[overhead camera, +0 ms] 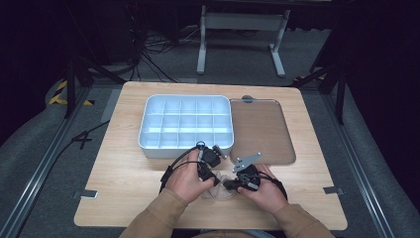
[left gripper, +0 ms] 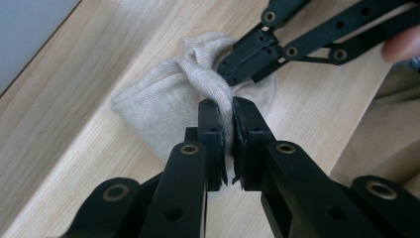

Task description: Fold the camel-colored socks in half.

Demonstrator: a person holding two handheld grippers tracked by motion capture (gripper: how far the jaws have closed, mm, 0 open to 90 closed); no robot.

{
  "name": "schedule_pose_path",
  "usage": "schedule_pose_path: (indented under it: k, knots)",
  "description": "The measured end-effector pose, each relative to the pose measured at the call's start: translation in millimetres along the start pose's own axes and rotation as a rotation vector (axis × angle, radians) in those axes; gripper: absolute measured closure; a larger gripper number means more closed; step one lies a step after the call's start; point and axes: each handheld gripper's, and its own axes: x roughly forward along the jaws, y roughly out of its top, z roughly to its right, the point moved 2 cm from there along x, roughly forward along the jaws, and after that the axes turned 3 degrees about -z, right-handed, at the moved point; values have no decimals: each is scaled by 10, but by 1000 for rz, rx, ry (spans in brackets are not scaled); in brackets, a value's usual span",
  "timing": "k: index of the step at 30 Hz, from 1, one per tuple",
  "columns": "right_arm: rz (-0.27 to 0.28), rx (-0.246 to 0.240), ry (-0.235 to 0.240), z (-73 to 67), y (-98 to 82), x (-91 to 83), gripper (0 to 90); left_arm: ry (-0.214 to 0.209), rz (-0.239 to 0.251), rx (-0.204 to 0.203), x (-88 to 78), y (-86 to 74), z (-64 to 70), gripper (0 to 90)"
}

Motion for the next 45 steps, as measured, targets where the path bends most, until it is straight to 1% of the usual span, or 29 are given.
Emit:
schedule_pose_path:
  k: [3,5,7,10,11,15,18,19,20,21,22,23,25,26,27,28,29,32,33,36,37,38,40,42,45]
  knots:
    - [-1,-6,-4,-3,1,1,892,-7,1,0,-12,4,16,837]
    - [-1,-7,-9,-7,1,3,892,-23,8,8,-19,12,45,838]
    - [-2,-6,-9,-8,2,4,892,-20,7,10,-19,28,73,838]
    - [-1,-4,-8,-6,2,4,892,-23,11,14,16,58,67,838]
    - [-1,-3,-7,-6,1,4,893,-24,4,10,27,62,62,837]
    - [-2,-8,-12,-10,1,3,890,-40,3,4,62,60,34,835]
    - [-7,-24,-30,-32,9,-24,839,-43,11,-10,80,56,14,829]
    - [-4,-24,-34,-41,11,-51,827,-44,17,-3,86,57,0,810]
    - [3,-22,-35,-44,11,-77,822,-44,18,-8,92,56,-11,753]
    - [8,-18,-37,-48,9,-110,820,-51,17,-17,96,56,-19,654]
    - [14,-15,-36,-51,7,-143,819,-62,23,-22,92,52,-26,602]
    - [18,-11,-38,-53,2,-175,819,-72,31,-19,80,45,-32,576]
    - [25,-4,-46,-55,-10,-240,817,-110,53,-28,40,24,-26,527]
    - [31,2,-45,-58,-13,-273,817,-117,66,-27,13,12,-29,509]
    - [31,2,-45,-58,-13,-273,817,-117,66,-27,13,12,-29,503]
    - [46,0,-47,-64,-9,-332,817,-130,80,-33,-21,-4,-29,491]
    - [46,0,-47,-64,-9,-332,817,-135,86,-32,-40,-18,-33,491]
    - [56,-1,-43,-78,15,-379,812,-122,91,-27,-113,-81,-48,465]
    - [62,2,-38,-87,29,-396,813,-127,97,-37,-139,-106,-49,464]
    - [88,-8,-40,-112,76,-456,823,-118,119,-46,-241,-192,-101,462]
    - [88,-8,-40,-112,76,-456,823,-118,119,-46,-241,-192,-101,464]
    - [102,-10,-37,-133,104,-480,828,-108,127,-52,-263,-222,-130,464]
    - [126,-28,-30,-190,176,-502,830,-83,129,-66,-293,-272,-176,472]
    - [136,-47,-21,-241,237,-493,832,-59,128,-77,-306,-319,-207,477]
    - [142,-70,-5,-302,319,-445,834,-46,137,-89,-321,-369,-234,484]
